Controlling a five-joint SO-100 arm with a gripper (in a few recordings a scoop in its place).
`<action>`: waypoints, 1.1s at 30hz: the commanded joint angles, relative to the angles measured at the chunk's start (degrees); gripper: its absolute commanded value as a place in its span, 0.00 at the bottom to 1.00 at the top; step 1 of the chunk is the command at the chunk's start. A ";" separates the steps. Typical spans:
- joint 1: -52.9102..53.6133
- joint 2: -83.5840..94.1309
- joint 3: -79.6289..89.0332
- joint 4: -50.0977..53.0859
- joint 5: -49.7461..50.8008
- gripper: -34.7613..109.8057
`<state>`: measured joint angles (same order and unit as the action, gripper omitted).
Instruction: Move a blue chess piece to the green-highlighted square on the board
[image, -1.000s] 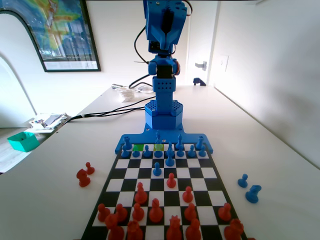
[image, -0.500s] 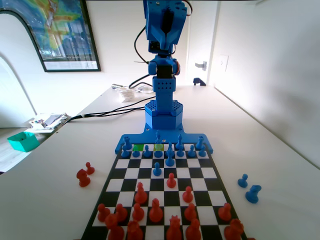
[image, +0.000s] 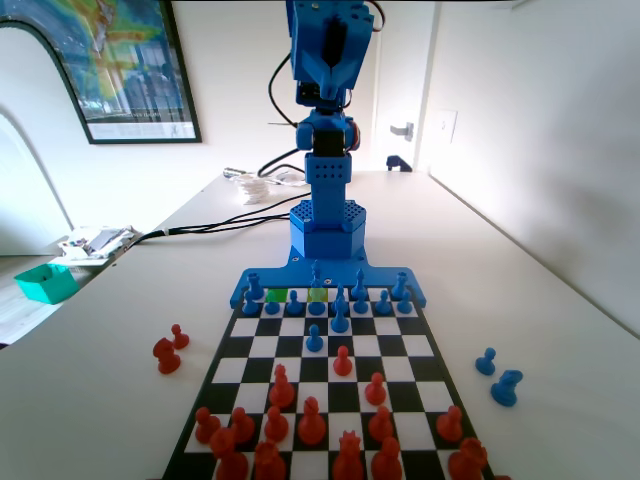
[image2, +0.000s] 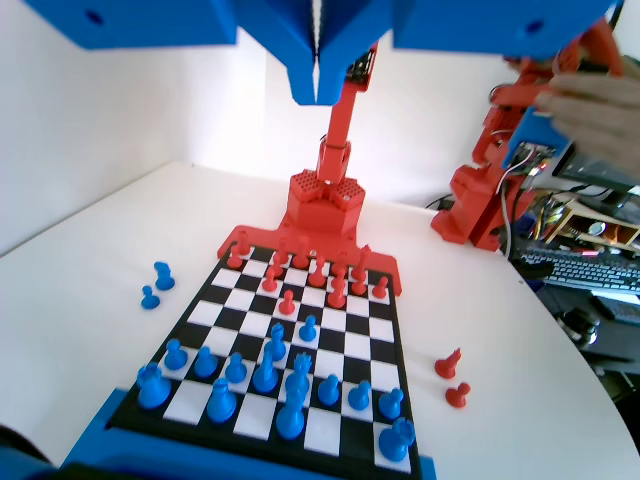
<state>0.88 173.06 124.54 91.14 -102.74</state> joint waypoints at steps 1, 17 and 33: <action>0.00 -6.77 -5.10 1.41 -0.35 0.25; 15.29 -29.36 -14.15 11.25 -24.87 0.25; 31.82 -48.34 -10.63 1.05 -30.50 0.25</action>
<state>30.15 127.62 113.64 95.36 -134.21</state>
